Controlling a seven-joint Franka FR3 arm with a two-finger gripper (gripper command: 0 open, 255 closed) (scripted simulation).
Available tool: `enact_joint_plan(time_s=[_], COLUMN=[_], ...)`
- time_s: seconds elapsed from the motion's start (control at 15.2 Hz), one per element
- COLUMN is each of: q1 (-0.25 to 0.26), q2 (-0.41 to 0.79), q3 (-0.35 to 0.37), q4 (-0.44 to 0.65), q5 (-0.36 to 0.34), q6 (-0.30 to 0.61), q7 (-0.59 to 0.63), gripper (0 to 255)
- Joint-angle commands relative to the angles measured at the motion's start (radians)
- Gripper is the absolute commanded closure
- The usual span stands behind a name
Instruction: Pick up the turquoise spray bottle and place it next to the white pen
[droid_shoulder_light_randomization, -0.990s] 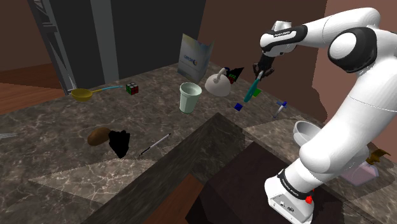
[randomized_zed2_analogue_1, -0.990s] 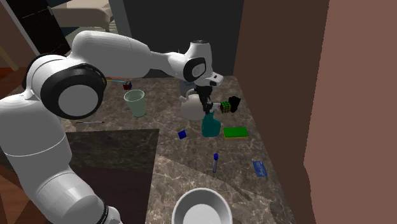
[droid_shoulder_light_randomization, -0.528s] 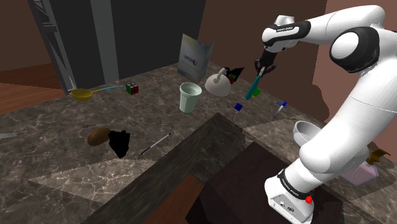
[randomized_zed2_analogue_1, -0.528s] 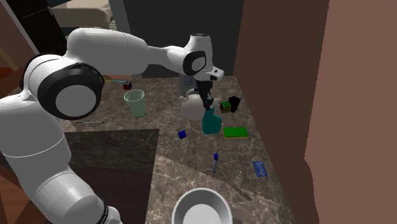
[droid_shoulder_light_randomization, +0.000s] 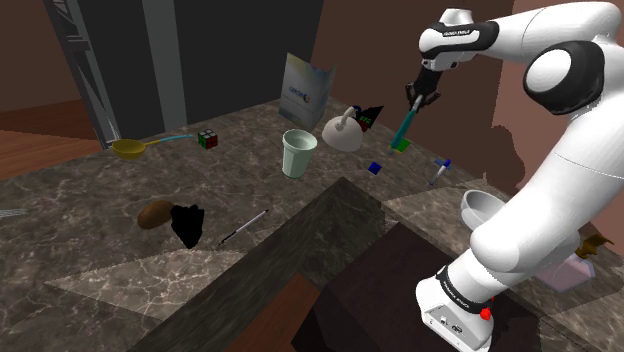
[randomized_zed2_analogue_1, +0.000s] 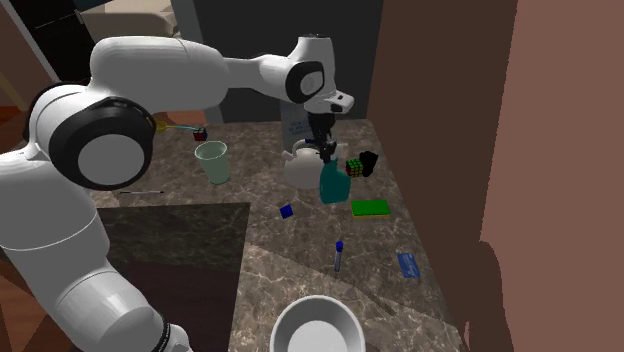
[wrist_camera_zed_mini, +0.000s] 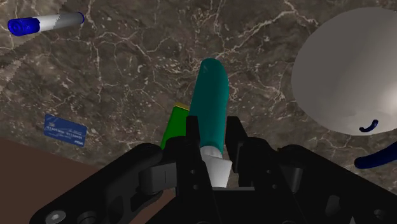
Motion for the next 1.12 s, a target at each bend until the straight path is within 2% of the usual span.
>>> enact_joint_plan(time_s=[0.0,0.07,0.59,1.06], q1=[0.0,0.0,0.107,0.19], q2=[-0.003,-0.003,-0.137,-0.206], q3=[0.0,0.0,0.072,0.15], q4=[0.025,0.025,-0.141,-0.219], q5=[0.0,0.0,-0.039,-0.049], q6=[-0.028,-0.029,-0.015,-0.023], q7=[-0.001,-0.002,0.186,0.351], gripper=[255,255,255,255])
